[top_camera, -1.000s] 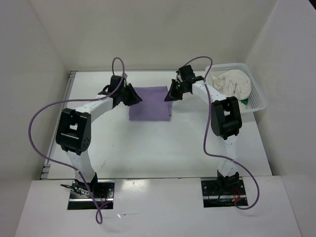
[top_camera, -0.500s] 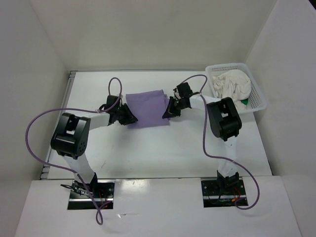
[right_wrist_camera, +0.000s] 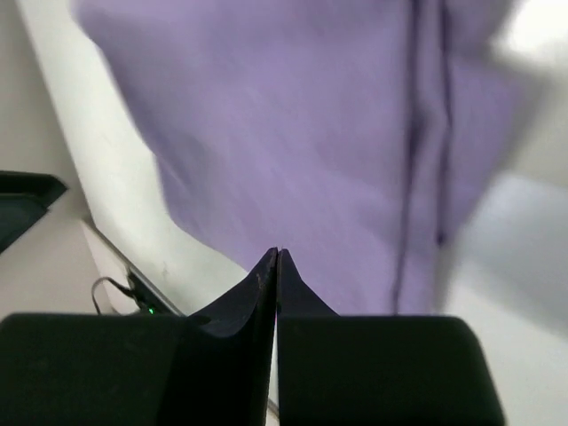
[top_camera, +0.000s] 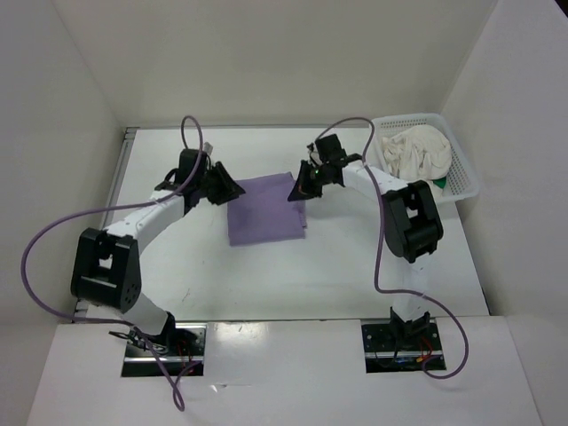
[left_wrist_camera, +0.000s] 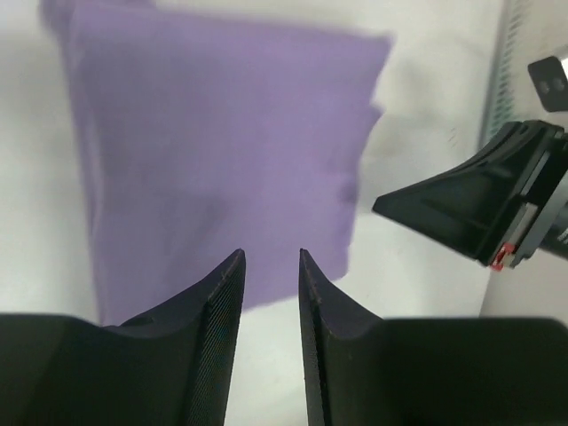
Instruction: Fold and stack the t-shirts
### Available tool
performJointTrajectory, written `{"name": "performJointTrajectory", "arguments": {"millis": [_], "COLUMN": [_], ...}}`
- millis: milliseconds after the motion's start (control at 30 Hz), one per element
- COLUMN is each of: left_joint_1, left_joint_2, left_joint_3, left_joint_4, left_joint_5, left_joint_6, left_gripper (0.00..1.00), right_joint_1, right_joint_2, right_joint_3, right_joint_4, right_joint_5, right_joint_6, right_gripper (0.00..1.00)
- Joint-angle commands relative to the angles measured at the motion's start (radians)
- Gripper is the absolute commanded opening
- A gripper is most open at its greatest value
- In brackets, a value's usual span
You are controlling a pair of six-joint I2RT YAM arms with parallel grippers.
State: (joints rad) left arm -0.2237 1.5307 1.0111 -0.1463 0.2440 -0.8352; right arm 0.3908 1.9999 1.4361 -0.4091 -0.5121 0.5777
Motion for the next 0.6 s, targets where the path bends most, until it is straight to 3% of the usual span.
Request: {"name": "performJointTrajectory", "arguments": {"millis": [0,100,267,567], "left_joint_1": [0.027,0.069,0.078,0.158], "left_joint_2": [0.148,0.306,0.532,0.516], "left_joint_3": [0.114,0.179,0.389,0.399], "left_joint_4": [0.059,0.096,0.081,0.152], "left_joint_5": [0.009,0.064,0.08,0.048], "left_joint_6": [0.025,0.035,0.137,0.114], "left_gripper": [0.38,0.38,0.38,0.45], "right_joint_1": [0.0,-0.01,-0.02,-0.041], "right_joint_2": [0.086,0.23,0.405,0.488], "right_joint_3": [0.177,0.344,0.489,0.587], "right_joint_4": [0.036,0.003,-0.04,-0.088], "right_joint_5": [-0.016,-0.045,0.013,-0.031], "right_joint_6": [-0.024,-0.035,-0.044,-0.021], "right_gripper": [0.02,0.01,0.0,0.0]}}
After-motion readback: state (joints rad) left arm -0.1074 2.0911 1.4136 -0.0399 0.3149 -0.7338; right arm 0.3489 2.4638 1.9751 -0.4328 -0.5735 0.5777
